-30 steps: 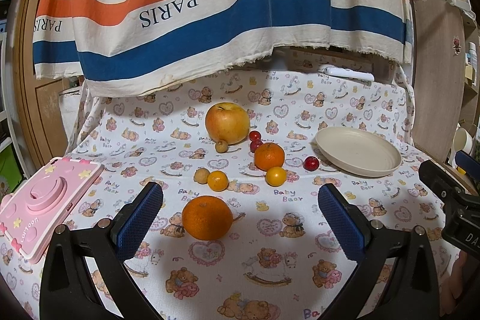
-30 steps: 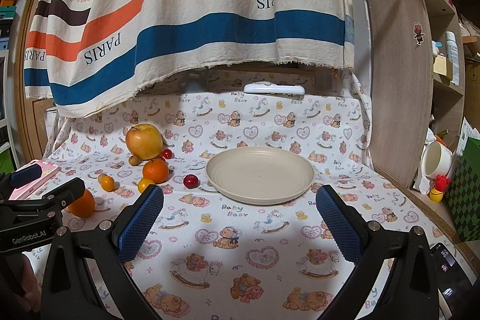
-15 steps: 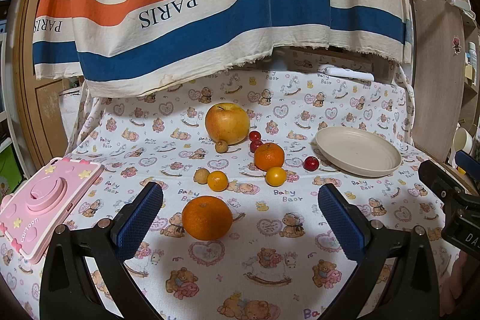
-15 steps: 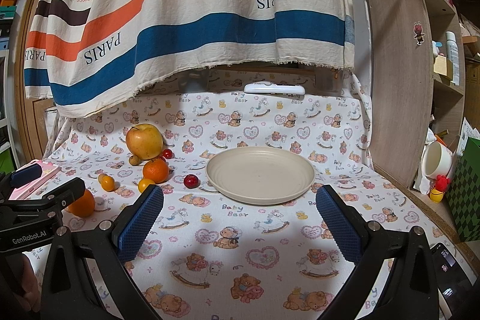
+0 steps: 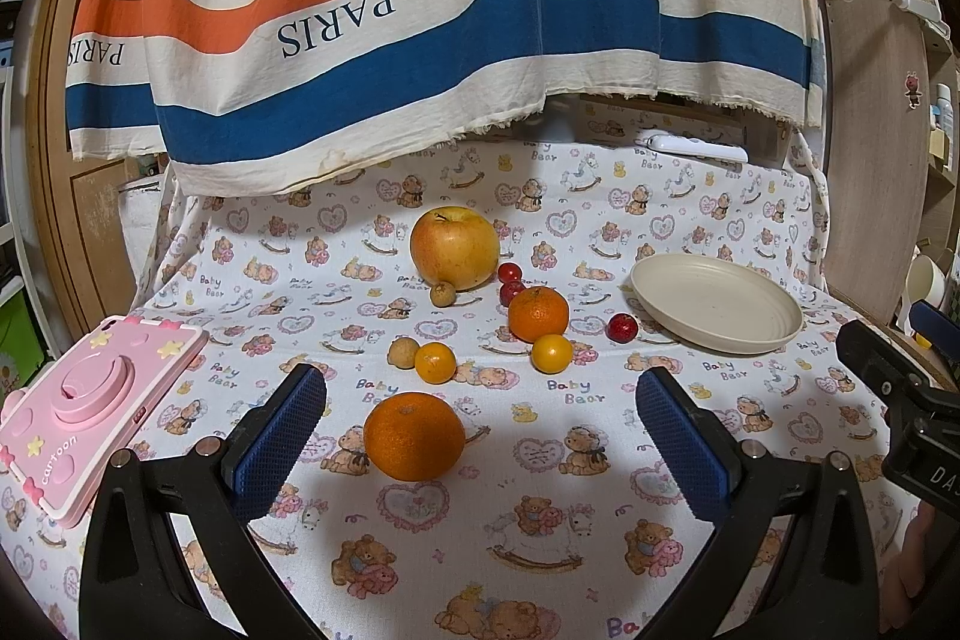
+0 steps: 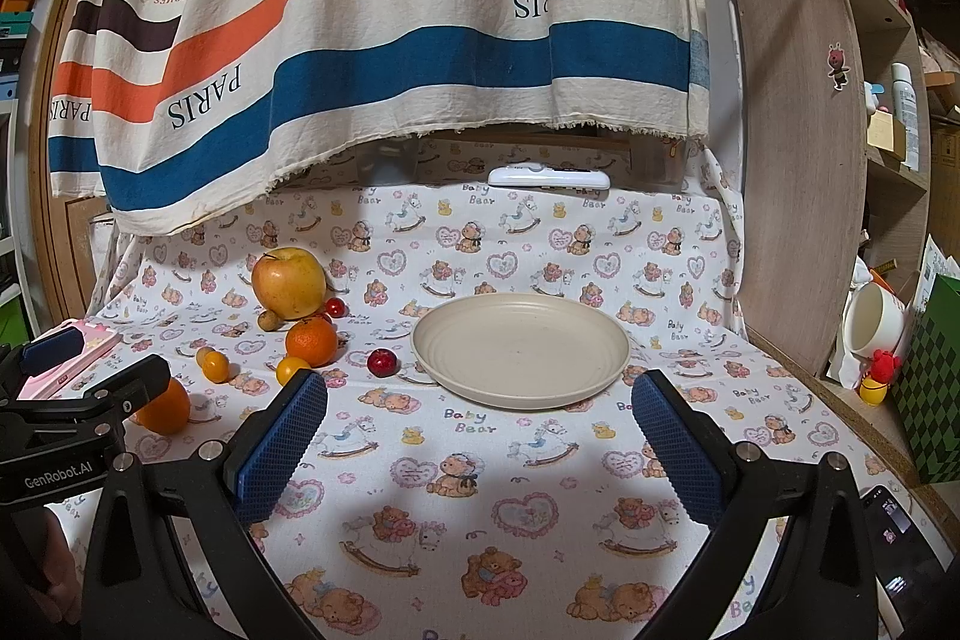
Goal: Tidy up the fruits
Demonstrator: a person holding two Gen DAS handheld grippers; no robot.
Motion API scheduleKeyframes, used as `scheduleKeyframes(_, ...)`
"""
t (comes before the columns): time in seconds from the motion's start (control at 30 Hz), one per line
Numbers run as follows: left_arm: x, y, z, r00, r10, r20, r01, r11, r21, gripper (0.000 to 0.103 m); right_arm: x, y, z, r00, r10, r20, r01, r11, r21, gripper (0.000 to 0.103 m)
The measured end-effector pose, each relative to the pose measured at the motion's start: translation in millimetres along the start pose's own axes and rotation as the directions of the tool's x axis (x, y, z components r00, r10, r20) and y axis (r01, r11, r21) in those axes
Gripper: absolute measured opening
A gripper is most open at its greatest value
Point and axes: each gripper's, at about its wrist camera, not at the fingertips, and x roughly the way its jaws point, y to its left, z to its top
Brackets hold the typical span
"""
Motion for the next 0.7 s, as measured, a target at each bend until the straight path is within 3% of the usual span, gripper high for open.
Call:
scheduleKeyframes(0.47,-15.3,-6.6,-4.1,0.997,0.006,0.075,-0.009,1.000,0.029,0.103,-0.8,0.0,0.1,1.000,0.000,0.000,0.000,1.000,0.000,0.102)
scheduleKeyframes(0.7,-34.8,4.4,-3.7,0.987,-0.066,0.147,0.069,0.998,-0.012,0.103,-1.5,4.3,-4.5,1.000,0.015,0.012,-0.015,1.000,0.001,0.102)
